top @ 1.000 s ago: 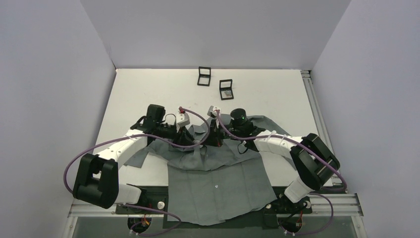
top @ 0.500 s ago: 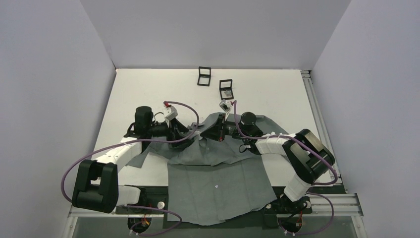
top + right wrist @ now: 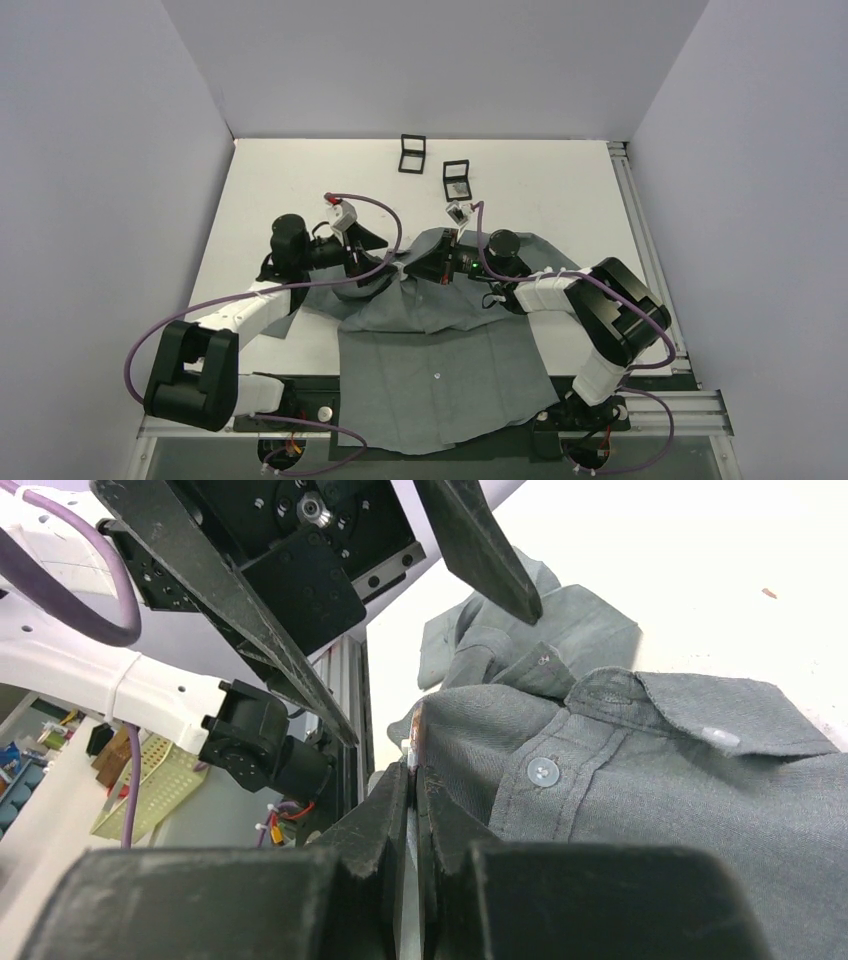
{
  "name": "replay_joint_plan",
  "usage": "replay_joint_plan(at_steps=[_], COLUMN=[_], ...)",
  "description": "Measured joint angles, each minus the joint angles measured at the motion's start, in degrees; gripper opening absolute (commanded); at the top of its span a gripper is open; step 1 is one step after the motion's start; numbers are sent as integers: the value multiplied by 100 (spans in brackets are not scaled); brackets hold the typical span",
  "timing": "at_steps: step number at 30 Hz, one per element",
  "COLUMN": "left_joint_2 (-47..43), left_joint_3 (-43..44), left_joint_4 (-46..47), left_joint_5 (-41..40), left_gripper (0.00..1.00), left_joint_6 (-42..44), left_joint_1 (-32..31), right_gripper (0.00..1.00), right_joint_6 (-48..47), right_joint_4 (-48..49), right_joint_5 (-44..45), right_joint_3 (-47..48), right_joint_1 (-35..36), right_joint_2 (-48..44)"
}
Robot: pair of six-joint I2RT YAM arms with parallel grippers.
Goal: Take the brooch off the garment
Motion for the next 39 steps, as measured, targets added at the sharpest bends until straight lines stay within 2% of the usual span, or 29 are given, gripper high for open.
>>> replay_joint_plan(at_steps=[5, 8, 12, 15, 21, 35, 39], left_joint_2=[63, 133, 221, 264, 315, 487, 492], left_joint_3=[0, 0, 2, 31, 103, 118, 118], left_joint_4=[-33, -94, -203, -247, -297, -280, -247], left_joint_5=[-15, -39, -85, -81, 26, 446, 487], left_gripper=[72, 65, 51, 37, 22, 15, 6], left_joint_6=[26, 85, 131, 118, 24, -435, -494], left_joint_1=[-155, -258, -337, -372, -415, -278, -262], right_gripper=[0, 0, 0, 0, 0, 0, 0], right_joint_6=[122, 175, 225, 225, 223, -164, -245], right_joint_4=[181, 234, 280, 282, 284, 210, 192], right_joint_5=[2, 2, 0, 35, 162, 197, 197], right_joint_3=[-4, -17, -31, -42, -66, -153, -153], right_joint_1=[-2, 0, -2, -9, -24, -55, -55], right_joint_2=[0, 0, 0, 0, 0, 0, -4])
